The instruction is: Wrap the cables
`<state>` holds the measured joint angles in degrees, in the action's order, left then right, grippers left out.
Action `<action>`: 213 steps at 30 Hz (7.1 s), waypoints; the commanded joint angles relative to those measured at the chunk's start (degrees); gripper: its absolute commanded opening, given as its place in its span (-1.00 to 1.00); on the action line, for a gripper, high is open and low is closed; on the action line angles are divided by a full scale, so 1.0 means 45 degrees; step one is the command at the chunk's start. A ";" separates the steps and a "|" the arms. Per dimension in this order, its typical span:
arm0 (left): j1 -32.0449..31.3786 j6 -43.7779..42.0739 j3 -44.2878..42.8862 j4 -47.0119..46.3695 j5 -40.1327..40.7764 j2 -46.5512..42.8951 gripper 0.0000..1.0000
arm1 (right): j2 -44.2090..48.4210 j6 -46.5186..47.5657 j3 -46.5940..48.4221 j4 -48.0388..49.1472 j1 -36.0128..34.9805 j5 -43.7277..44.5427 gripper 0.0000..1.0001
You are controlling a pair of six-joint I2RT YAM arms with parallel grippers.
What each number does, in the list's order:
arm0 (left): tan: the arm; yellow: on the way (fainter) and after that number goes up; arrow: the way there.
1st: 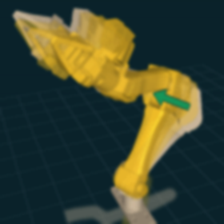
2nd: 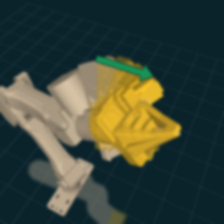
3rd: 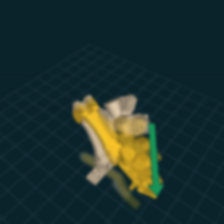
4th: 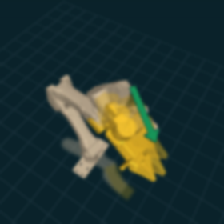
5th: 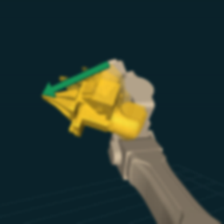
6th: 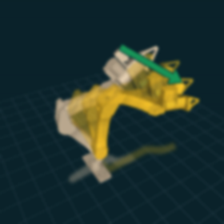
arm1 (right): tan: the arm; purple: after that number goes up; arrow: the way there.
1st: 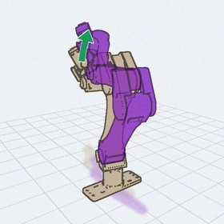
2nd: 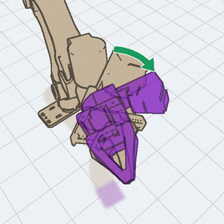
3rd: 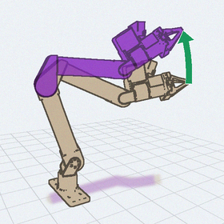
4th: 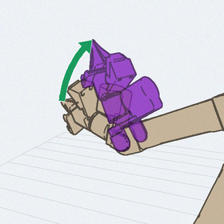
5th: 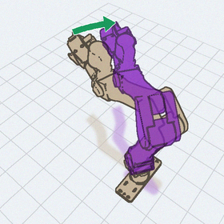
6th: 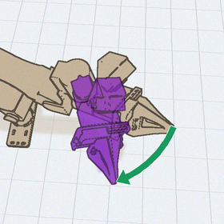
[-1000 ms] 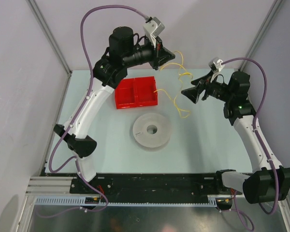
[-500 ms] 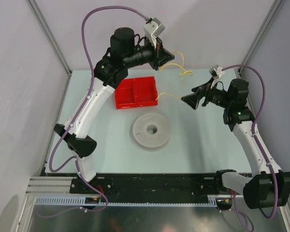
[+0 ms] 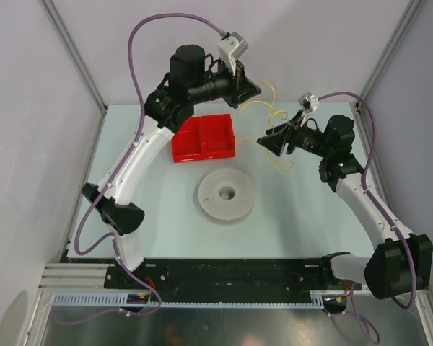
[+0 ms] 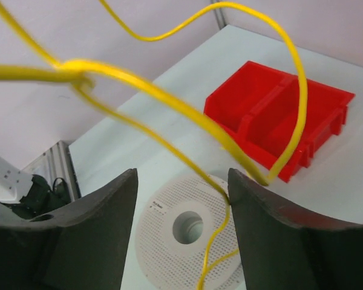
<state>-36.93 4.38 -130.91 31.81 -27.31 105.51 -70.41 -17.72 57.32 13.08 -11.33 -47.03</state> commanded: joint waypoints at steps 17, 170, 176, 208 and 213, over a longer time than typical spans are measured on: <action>0.1287 -0.6147 0.4273 -0.0845 0.1242 -0.0465 -1.00 | 0.3569 -0.1748 0.0439 0.0975 0.2570 -0.1098 -1.00; 0.0390 0.1108 0.5194 -0.0927 -0.4473 -0.0781 0.14 | 0.5961 1.5266 -0.2016 0.0418 -0.1220 0.7946 -1.00; 0.0065 -0.2215 0.7662 -0.0948 -0.1423 -0.1996 0.47 | 0.5565 1.3218 -0.1168 0.1023 0.3878 0.7228 -1.00; -0.5814 0.2905 1.0676 -0.8089 0.3905 0.1325 0.63 | 0.6222 1.1700 -0.1117 -0.2621 0.8729 0.4716 -1.00; -0.6341 0.4280 1.0926 -0.9264 0.4977 0.2089 0.61 | 0.6298 1.1447 -0.1117 -0.3829 0.8711 0.3254 -1.00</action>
<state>-63.92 16.64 -82.02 0.56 -9.37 113.47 -43.07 35.92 49.63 0.12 27.64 -25.80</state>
